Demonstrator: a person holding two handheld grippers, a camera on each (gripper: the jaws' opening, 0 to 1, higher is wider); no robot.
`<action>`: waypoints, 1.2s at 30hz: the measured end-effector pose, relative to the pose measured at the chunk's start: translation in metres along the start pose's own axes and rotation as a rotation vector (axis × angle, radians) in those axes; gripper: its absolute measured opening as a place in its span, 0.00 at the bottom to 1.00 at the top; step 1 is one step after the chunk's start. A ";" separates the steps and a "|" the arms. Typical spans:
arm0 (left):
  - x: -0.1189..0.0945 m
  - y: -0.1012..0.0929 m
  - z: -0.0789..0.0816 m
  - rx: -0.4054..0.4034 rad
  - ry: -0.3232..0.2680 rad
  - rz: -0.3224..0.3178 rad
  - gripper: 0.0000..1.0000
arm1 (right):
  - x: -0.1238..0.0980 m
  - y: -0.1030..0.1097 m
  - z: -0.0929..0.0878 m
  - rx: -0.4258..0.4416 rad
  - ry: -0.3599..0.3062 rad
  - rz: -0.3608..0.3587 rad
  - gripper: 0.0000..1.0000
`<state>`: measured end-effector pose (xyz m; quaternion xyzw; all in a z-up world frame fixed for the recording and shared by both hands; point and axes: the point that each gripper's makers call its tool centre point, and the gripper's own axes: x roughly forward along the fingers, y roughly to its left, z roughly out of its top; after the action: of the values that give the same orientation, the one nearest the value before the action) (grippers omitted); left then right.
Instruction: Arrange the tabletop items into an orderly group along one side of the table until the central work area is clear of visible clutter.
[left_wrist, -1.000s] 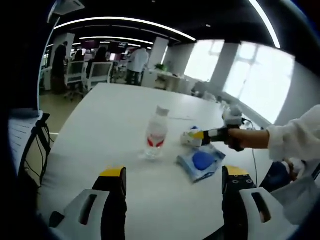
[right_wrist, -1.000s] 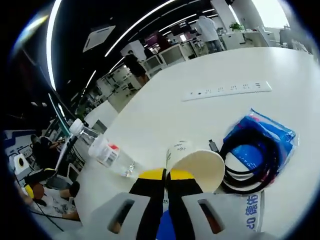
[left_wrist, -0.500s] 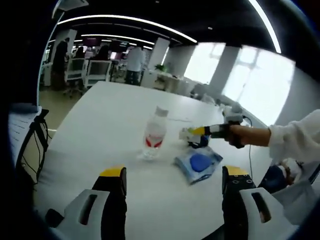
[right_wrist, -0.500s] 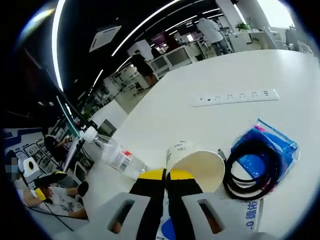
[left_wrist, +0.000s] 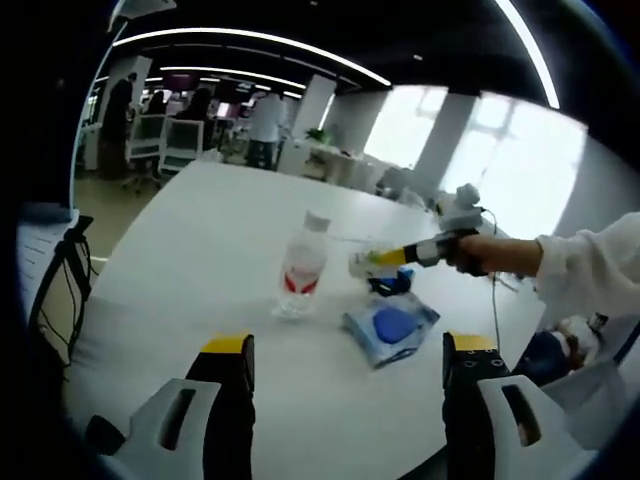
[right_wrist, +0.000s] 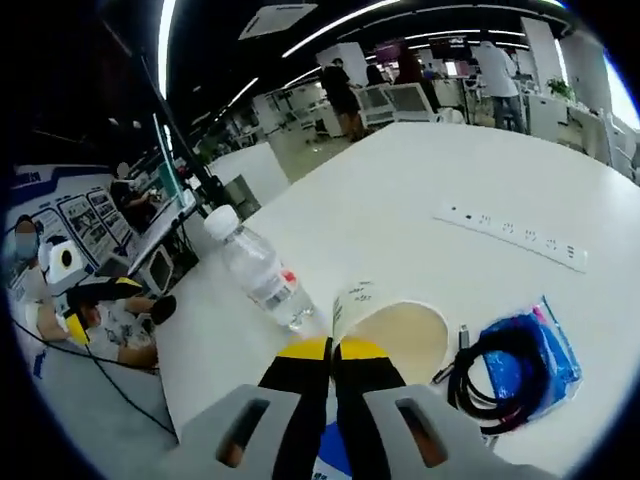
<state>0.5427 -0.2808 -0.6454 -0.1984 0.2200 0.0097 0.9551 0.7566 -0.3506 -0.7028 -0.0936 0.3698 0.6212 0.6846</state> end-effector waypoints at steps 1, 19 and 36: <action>0.000 -0.001 0.000 -0.001 -0.001 -0.001 0.74 | 0.001 0.000 0.000 -0.008 0.006 0.003 0.00; -0.001 0.000 0.001 -0.007 -0.002 -0.006 0.73 | 0.009 0.015 -0.016 -0.349 0.242 0.045 0.00; -0.006 0.006 0.007 -0.040 -0.035 0.006 0.73 | 0.030 0.026 -0.031 -0.643 0.486 0.124 0.00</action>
<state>0.5397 -0.2726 -0.6393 -0.2165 0.2037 0.0201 0.9546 0.7193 -0.3401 -0.7344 -0.4243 0.3127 0.7049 0.4746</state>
